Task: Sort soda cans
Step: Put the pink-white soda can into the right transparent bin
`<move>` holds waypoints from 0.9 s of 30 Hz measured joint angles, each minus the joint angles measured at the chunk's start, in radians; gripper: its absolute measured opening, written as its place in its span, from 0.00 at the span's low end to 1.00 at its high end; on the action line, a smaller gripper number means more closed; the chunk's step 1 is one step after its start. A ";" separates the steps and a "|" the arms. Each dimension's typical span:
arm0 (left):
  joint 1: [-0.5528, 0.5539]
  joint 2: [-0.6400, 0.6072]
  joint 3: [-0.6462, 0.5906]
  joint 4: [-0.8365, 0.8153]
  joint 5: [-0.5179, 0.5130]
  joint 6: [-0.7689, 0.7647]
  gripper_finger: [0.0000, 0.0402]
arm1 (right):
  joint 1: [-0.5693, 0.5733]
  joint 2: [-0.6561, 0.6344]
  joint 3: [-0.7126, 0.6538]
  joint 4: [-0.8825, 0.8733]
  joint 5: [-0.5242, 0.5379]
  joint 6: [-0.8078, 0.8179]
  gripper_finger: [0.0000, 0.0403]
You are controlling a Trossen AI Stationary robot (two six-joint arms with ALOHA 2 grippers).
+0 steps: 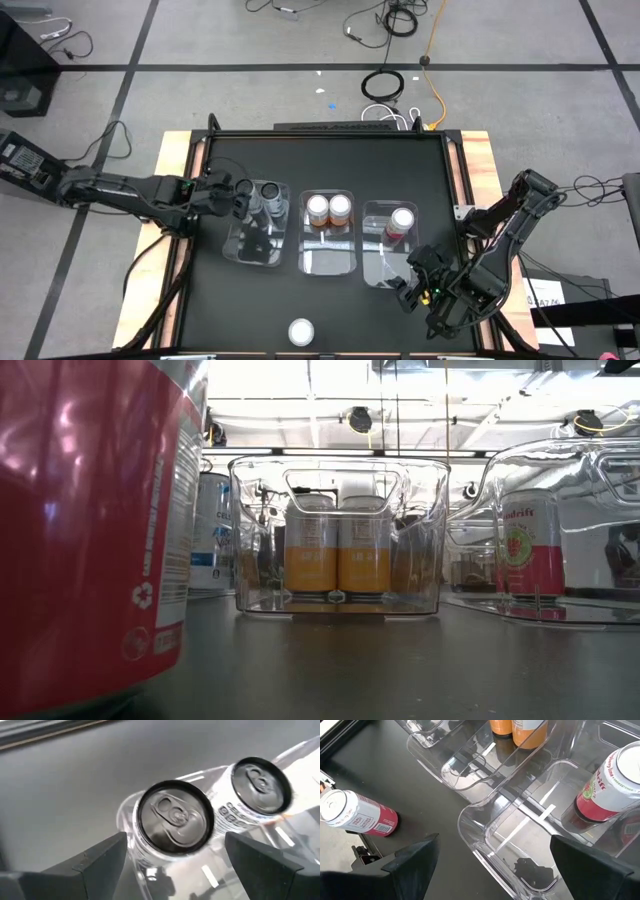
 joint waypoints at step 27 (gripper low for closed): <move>-0.377 0.024 0.119 0.065 0.060 -0.178 0.86 | 0.000 0.000 0.000 0.090 0.003 -0.079 0.92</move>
